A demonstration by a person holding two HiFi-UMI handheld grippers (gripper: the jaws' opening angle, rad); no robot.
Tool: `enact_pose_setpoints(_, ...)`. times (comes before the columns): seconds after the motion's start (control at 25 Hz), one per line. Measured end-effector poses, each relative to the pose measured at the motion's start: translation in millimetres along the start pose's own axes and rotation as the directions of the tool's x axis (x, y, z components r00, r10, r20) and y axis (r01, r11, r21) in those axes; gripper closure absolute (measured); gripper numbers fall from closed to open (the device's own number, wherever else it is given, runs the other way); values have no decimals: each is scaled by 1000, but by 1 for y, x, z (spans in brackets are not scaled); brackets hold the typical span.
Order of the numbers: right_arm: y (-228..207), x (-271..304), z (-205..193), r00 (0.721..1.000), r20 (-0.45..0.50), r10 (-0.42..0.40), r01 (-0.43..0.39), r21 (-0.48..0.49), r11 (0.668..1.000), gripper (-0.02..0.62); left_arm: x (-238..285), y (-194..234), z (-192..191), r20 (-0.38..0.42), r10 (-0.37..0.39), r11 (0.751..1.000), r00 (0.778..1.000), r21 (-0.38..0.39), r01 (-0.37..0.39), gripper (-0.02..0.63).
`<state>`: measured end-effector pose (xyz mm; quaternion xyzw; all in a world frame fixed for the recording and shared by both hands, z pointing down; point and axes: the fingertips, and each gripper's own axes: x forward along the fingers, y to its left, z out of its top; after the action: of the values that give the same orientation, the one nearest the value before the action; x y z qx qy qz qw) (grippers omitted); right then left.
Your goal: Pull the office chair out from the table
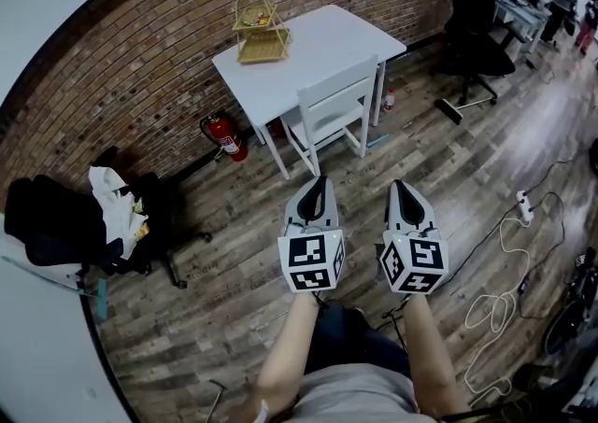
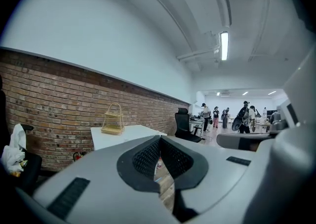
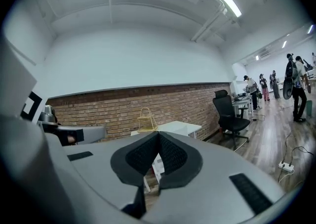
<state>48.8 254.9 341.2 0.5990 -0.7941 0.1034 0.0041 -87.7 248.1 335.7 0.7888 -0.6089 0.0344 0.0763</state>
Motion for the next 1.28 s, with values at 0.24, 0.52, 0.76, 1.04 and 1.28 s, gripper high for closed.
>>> enact_pose_setpoints(0.24, -3, 4, -4, 1000, -13, 10, -10, 0, 1000, 583, 2, 4, 0, 0, 25, 1000, 1000, -10, -25, 594)
enact_pose_setpoints(0.52, -9, 27, 1, 1000, -11, 20, -20, -11, 1000, 583, 24, 12, -1, -6, 42, 999, 999, -5, -42, 594)
enact_pose_setpoints(0.76, -21, 67, 2, 1000, -14, 20, -20, -5, 1000, 583, 68, 22, 1, -10, 44, 999, 999, 0, -44, 594)
enact_pose_setpoints(1.04, -27, 143, 17, 999, -25, 32, -32, -8, 999, 583, 139, 50, 20, -8, 46, 999, 999, -7, -47, 594)
enact_pose_setpoints(1.28, -25, 202, 27, 999, -20, 31, -31, -9, 999, 583, 189, 77, 27, -15, 36, 999, 999, -3, -37, 594)
